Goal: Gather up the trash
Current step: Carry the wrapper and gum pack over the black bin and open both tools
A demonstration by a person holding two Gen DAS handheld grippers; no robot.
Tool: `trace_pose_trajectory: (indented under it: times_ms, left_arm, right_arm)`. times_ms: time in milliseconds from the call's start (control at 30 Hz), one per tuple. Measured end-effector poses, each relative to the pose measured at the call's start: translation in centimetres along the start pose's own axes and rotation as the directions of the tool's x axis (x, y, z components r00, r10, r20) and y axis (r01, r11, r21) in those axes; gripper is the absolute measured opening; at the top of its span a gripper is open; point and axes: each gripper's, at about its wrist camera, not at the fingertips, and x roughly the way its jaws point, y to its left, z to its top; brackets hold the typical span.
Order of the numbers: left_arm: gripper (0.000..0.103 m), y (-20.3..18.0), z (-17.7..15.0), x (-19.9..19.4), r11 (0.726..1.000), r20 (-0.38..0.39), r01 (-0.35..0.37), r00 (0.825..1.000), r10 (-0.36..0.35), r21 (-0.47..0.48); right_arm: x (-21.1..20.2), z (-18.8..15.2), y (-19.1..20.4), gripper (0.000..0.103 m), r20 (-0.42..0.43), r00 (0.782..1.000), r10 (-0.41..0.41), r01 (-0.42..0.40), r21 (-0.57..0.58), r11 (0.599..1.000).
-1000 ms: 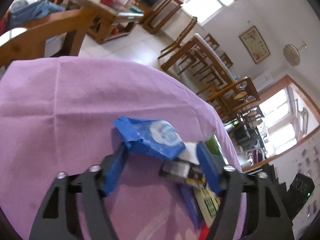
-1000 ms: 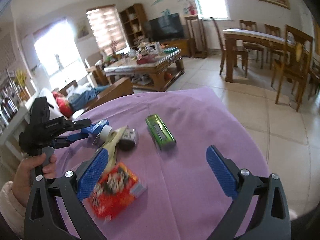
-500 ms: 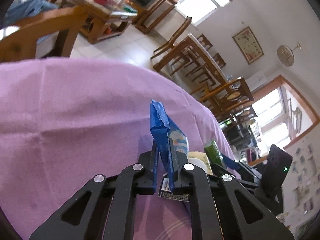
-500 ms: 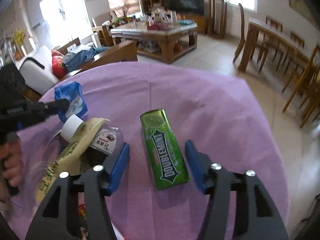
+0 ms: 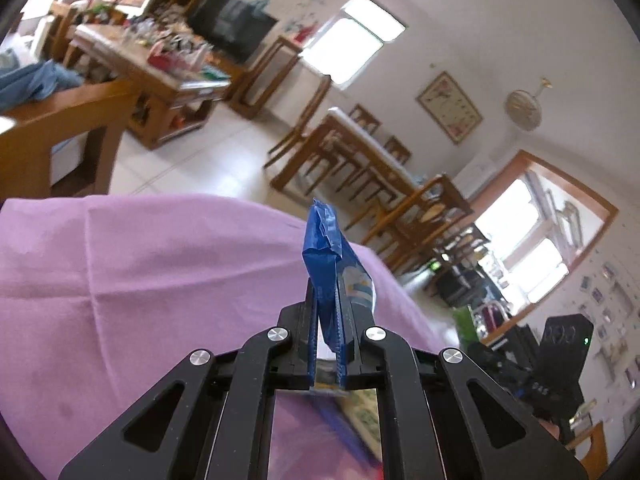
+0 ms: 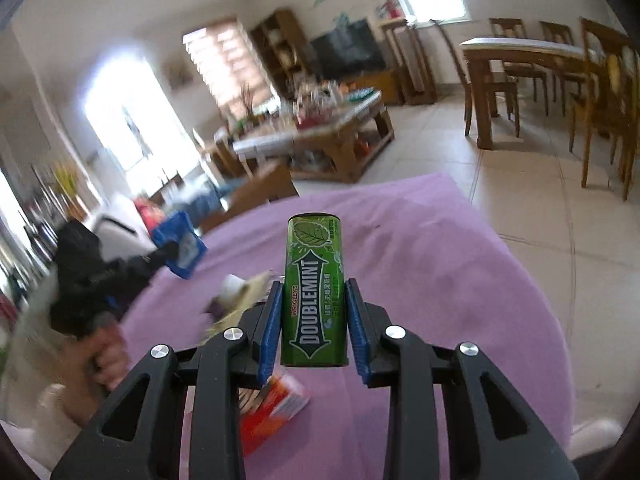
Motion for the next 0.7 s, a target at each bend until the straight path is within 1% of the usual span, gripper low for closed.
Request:
trace_pose_trajectory:
  times_ms: [33, 167, 267, 333, 367, 467, 533, 700]
  left_arm:
    - [0.008, -0.9, -0.3, -0.4, 1.0, 0.001, 0.014, 1.0, -0.014, 0.018]
    - [0.008, -3.8, -2.3, -1.4, 0.995, -0.024, 0.069, 0.997, -0.067, 0.074]
    - [0.008, -7.6, -3.9, -1.4, 0.986, -0.05, 0.115, 0.993, -0.11, 0.117]
    - [0.008, -10.8, -5.3, -1.2, 0.976, -0.075, 0.155, 0.987, -0.145, 0.151]
    - [0.008, -11.8, -6.0, -1.1, 0.972, -0.085, 0.169, 0.984, -0.157, 0.162]
    - [0.008, -16.1, -8.3, -0.1, 0.954, -0.128, 0.222, 0.972, -0.199, 0.201]
    - [0.008, -19.2, -10.1, 0.9, 0.939, -0.166, 0.26, 0.96, -0.226, 0.226]
    - [0.008, -25.2, -14.6, 4.2, 0.906, -0.259, 0.335, 0.928, -0.269, 0.259]
  right_arm:
    - [-1.9, -0.7, -0.2, 0.031, 0.03, 1.0, 0.005, -0.006, 0.02, 1.0]
    - [-6.8, -2.9, -1.2, 0.031, 0.094, 0.995, 0.013, -0.021, 0.085, 0.996]
    - [-10.2, -4.4, -2.2, 0.031, 0.142, 0.99, 0.003, -0.021, 0.129, 0.991]
    - [-12.3, -5.4, -2.9, 0.03, 0.179, 0.984, -0.012, -0.015, 0.15, 0.988]
    - [-13.1, -5.7, -3.3, 0.03, 0.194, 0.981, -0.017, -0.014, 0.16, 0.987]
    - [-16.0, -6.5, -4.5, 0.03, 0.245, 0.968, -0.054, 0.01, 0.177, 0.984]
    - [-17.5, -6.9, -5.3, 0.031, 0.275, 0.957, -0.087, 0.036, 0.187, 0.982]
    - [-22.0, -8.8, -8.3, 0.031, 0.349, 0.921, -0.175, 0.091, 0.245, 0.965]
